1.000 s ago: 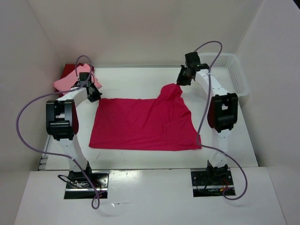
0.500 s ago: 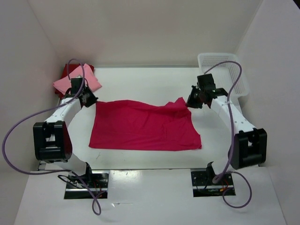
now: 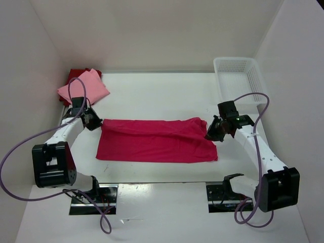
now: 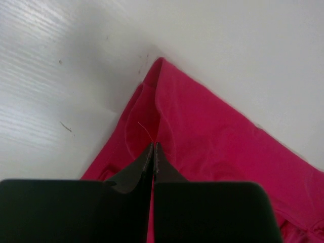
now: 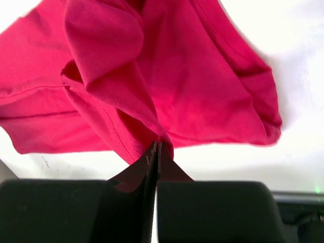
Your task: Fold and stack the t-shirts
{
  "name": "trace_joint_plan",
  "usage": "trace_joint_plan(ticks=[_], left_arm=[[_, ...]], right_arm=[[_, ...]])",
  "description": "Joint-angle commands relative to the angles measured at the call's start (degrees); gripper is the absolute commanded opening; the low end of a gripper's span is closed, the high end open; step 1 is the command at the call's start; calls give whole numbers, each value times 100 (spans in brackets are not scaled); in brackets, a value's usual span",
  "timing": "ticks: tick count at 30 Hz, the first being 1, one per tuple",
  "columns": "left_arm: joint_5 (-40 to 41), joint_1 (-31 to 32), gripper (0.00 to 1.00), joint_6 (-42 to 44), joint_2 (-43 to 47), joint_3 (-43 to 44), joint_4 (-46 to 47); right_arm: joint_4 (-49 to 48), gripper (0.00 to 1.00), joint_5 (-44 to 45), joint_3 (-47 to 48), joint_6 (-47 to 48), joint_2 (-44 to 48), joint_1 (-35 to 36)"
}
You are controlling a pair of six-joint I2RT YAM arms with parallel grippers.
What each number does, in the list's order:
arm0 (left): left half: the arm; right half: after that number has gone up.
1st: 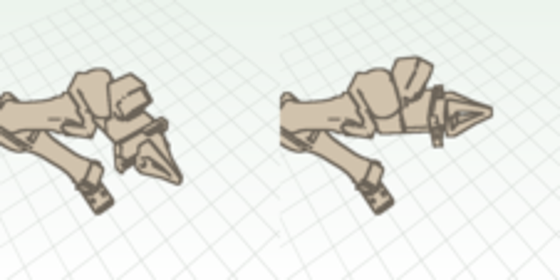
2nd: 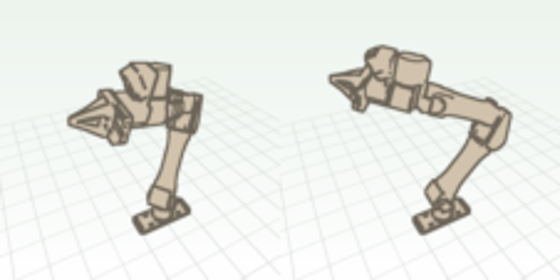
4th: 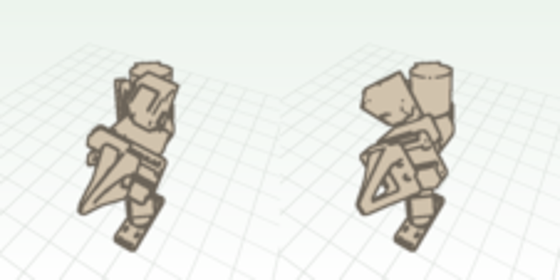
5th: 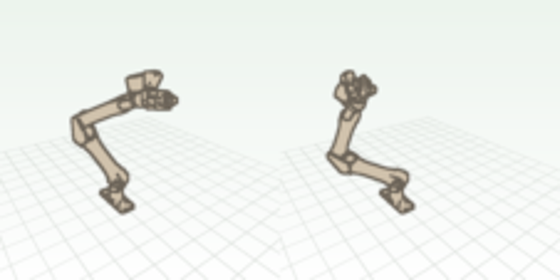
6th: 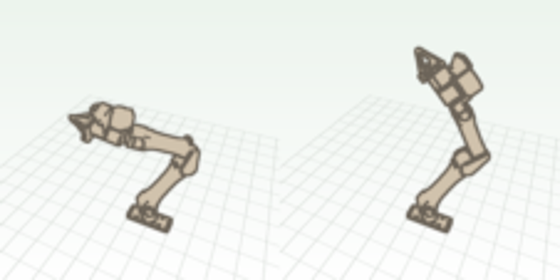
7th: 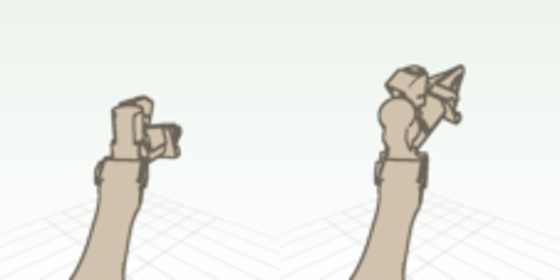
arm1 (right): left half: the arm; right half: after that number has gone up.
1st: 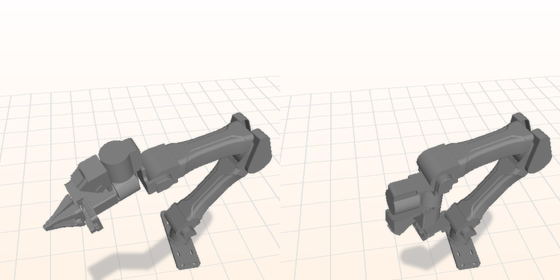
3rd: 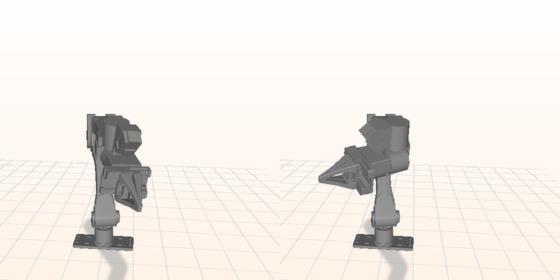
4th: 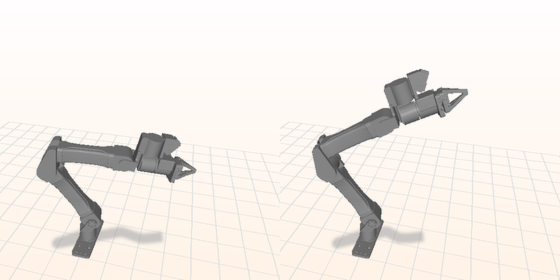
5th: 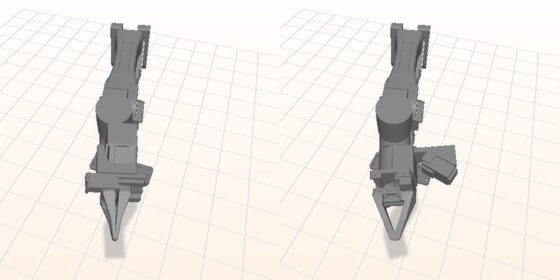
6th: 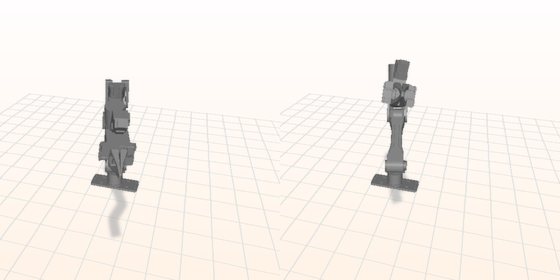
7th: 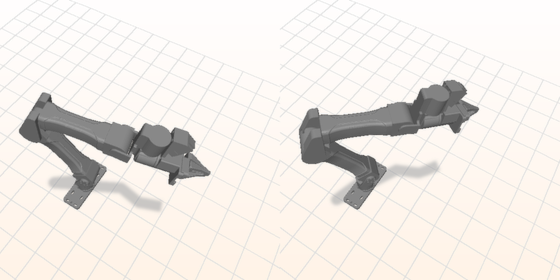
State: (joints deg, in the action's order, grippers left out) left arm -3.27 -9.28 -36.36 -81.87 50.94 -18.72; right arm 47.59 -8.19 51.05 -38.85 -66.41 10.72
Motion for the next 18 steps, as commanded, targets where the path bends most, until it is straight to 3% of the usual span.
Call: trace_joint_plan(ticks=[1, 4, 5, 8, 9, 11, 14, 15, 16, 18], left_arm=[[-104, -118, 3, 32, 232, -206, -88], [-157, -249, 7, 32, 294, -269, -140], [-157, -250, 13, 32, 294, -321, -141], [-218, -390, 28, -46, 294, -321, -193], [-410, -460, 35, -108, 407, -252, -280], [-412, -514, 36, -187, 697, -120, -281], [-701, -383, 36, -187, 646, 153, -281], [-702, -286, 36, -135, 646, 153, -116], [-702, -198, 36, -135, 576, 153, -45], [-789, 91, 36, -135, 445, 153, 87]], right_arm=[[671, 0, -34, -7, -132, 330, 0], [1013, 0, -34, -7, -132, 453, 0], [1076, 3, -34, 63, -132, 454, 0], [1243, 23, -34, 177, -79, 515, 0], [1244, 36, -86, 178, -18, 515, 0], [1304, 41, -87, 300, 62, 515, 0], [1087, 41, -34, 467, 272, 270, 0], [920, 35, -112, 468, 273, 217, 78], [727, 18, -235, 468, 273, 138, 140], [140, 2, -306, 468, 221, -247, 438]])
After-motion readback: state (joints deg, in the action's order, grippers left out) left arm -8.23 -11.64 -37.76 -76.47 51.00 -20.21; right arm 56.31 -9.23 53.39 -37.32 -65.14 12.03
